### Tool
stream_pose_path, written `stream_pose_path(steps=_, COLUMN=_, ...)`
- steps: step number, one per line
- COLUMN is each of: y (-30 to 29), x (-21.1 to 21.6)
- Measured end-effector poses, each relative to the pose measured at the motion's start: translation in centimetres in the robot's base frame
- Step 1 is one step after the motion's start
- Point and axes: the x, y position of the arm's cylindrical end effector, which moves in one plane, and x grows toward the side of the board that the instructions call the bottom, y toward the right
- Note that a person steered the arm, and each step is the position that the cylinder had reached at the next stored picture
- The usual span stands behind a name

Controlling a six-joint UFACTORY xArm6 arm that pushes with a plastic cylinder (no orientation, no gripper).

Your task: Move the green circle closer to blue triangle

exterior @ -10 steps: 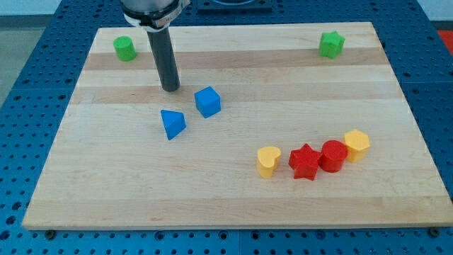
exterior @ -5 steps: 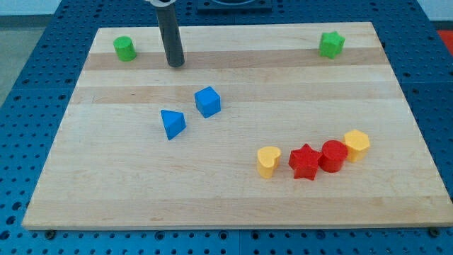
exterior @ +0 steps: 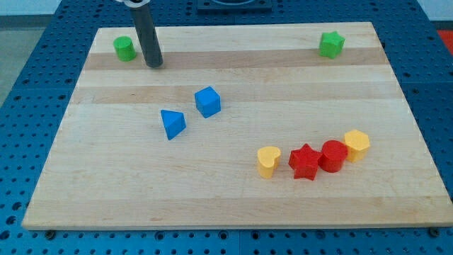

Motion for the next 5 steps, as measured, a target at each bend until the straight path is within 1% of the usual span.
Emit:
stream_pose_path(steps=1, y=-4.2, x=-0.9)
stream_pose_path(steps=2, y=-5.5, x=-1.2)
stream_pose_path(steps=4, y=-6.0, x=-1.2)
stream_pose_path(steps=5, y=-9.2, x=0.8)
